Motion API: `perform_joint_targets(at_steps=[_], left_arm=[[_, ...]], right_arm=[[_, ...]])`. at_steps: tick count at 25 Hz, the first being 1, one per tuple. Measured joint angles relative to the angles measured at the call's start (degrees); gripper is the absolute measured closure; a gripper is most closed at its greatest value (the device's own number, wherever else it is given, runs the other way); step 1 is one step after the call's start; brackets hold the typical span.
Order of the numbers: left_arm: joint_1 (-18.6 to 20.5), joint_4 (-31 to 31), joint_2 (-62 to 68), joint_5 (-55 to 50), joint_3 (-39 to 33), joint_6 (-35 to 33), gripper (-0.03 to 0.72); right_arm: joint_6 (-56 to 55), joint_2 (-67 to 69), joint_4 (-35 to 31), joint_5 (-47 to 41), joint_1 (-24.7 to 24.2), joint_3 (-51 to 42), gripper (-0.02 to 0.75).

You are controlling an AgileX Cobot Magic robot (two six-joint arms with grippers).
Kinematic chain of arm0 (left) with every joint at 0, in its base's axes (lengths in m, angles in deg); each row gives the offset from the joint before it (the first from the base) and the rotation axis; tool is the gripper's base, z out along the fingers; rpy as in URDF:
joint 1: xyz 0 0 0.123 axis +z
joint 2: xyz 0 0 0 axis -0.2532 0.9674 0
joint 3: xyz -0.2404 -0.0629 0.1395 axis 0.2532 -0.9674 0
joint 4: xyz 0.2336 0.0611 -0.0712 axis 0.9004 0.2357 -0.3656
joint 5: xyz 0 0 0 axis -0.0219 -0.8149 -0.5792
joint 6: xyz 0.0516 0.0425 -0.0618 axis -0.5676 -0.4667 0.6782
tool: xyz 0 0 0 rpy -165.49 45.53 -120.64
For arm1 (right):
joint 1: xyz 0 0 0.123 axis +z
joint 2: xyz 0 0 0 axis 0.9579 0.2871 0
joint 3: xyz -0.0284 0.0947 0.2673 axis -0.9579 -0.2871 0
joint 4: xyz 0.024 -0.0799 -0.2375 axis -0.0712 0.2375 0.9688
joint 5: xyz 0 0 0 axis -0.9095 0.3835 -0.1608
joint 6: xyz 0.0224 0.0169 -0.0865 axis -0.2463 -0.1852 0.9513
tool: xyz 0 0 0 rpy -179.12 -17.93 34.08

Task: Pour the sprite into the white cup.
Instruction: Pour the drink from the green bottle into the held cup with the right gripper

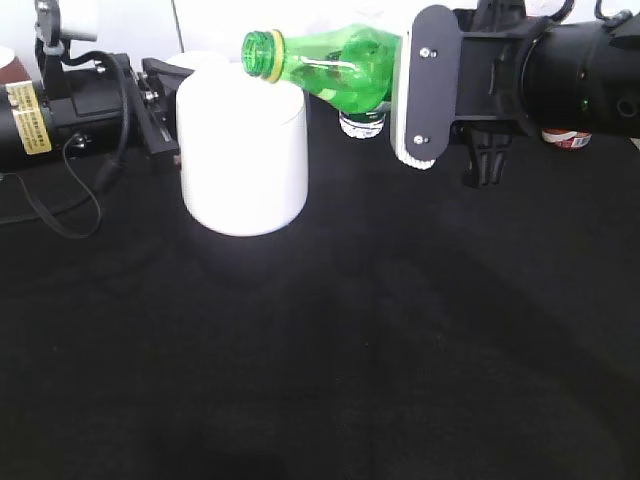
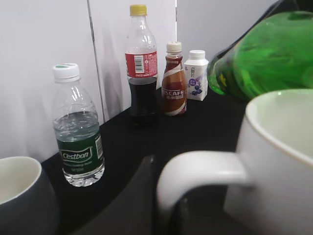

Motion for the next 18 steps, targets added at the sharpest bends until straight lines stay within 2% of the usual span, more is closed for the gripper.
perform_joint_targets(at_steps=[18], left_arm=[[0.0, 4.1, 0.5, 0.7, -0.1, 1.9, 0.652]], right_arm=[[20.5, 0.0, -0.2, -8.0, 0.4, 0.5, 0.363]])
